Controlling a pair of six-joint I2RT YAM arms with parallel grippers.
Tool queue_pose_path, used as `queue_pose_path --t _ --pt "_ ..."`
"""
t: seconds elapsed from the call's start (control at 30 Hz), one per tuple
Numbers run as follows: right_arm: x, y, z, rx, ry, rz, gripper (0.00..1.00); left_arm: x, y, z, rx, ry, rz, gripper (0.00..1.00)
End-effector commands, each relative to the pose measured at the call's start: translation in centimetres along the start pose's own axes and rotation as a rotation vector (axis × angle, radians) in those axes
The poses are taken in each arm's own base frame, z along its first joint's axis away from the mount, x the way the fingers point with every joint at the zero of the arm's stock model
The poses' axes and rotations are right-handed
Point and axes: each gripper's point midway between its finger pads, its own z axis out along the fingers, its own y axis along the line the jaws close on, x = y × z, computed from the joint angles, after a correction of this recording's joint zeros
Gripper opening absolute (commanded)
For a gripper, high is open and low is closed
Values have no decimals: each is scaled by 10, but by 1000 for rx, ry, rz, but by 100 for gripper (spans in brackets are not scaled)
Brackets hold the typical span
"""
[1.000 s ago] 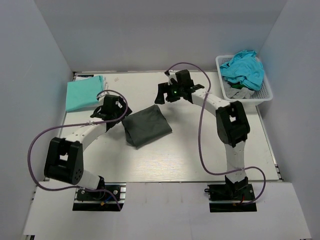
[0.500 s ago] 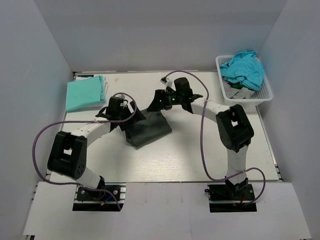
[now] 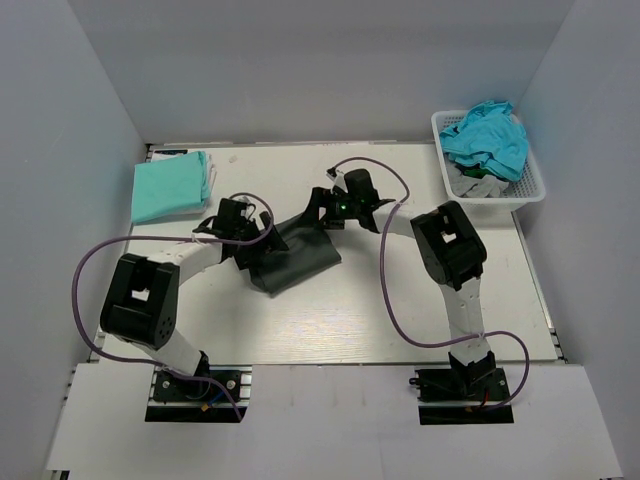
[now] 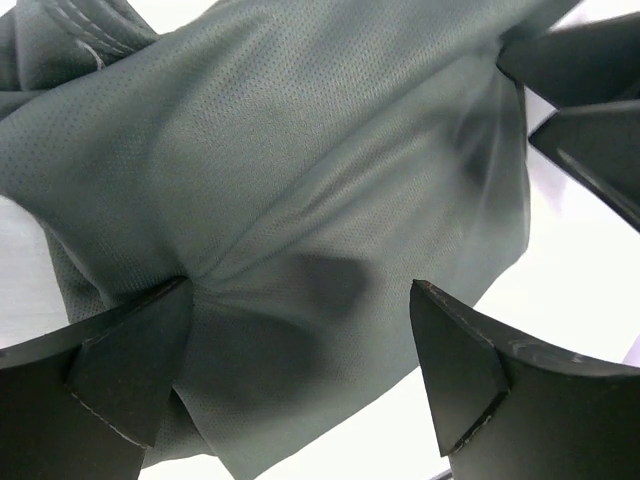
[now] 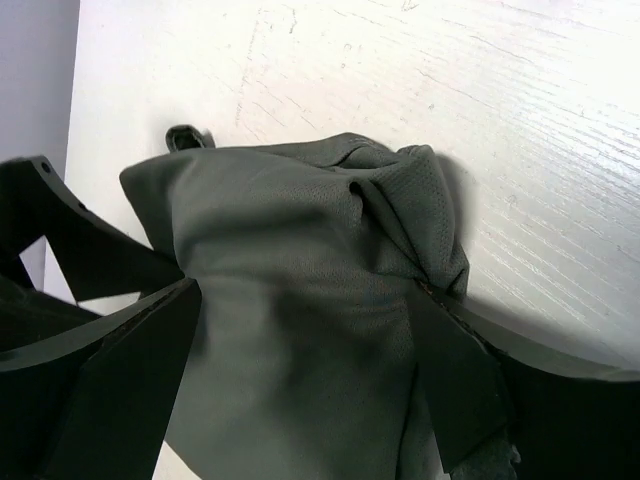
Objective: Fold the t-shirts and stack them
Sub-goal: Put the neatly folded tshirt into the corner of the board with the left arm
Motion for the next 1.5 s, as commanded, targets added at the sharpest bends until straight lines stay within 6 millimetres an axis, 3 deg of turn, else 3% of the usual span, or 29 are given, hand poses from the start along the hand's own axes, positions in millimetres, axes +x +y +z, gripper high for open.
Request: queue_pose_path --t 0.0,0.1,0.23,0.3,0.4,0.47,0.63,0.73,0.87,1.0,1.2,1.37,1.47 --pt "13 -25 0 99 16 8 90 -14 10 0 -81 -16 64 100" --pt "11 -10 -10 73 7 -21 90 -47 -12 -1 -46 -79 141 100" --pt "-11 19 -30 47 -43 -77 90 -46 -17 -1 -66 -39 155 100" --pt "-22 30 -41 45 -72 -115 90 -52 -28 -13 -45 -79 170 100" --pt "-35 48 -59 44 -113 -162 90 -51 -28 -32 -45 -123 139 100" --pt "-38 57 -72 51 -139 -178 90 -48 -17 -39 -99 -139 107 100" --pt "-31 56 -94 101 -167 -194 90 -23 17 -47 -247 -79 20 100" --pt "-29 57 -109 123 -187 -203 90 -18 25 -45 -278 -67 5 100" --pt "-21 59 -124 145 -197 -218 90 -8 37 -27 -295 -31 0 100" --pt "-27 63 -142 180 -246 -256 90 -1 49 -7 -333 13 -16 97" --pt "-19 54 -145 216 -226 -260 90 -5 33 10 -261 24 -1 88" --pt "-13 48 -144 229 -214 -251 90 3 26 28 -220 50 23 72" --pt "-14 42 -146 255 -222 -242 90 14 24 39 -198 66 16 55"
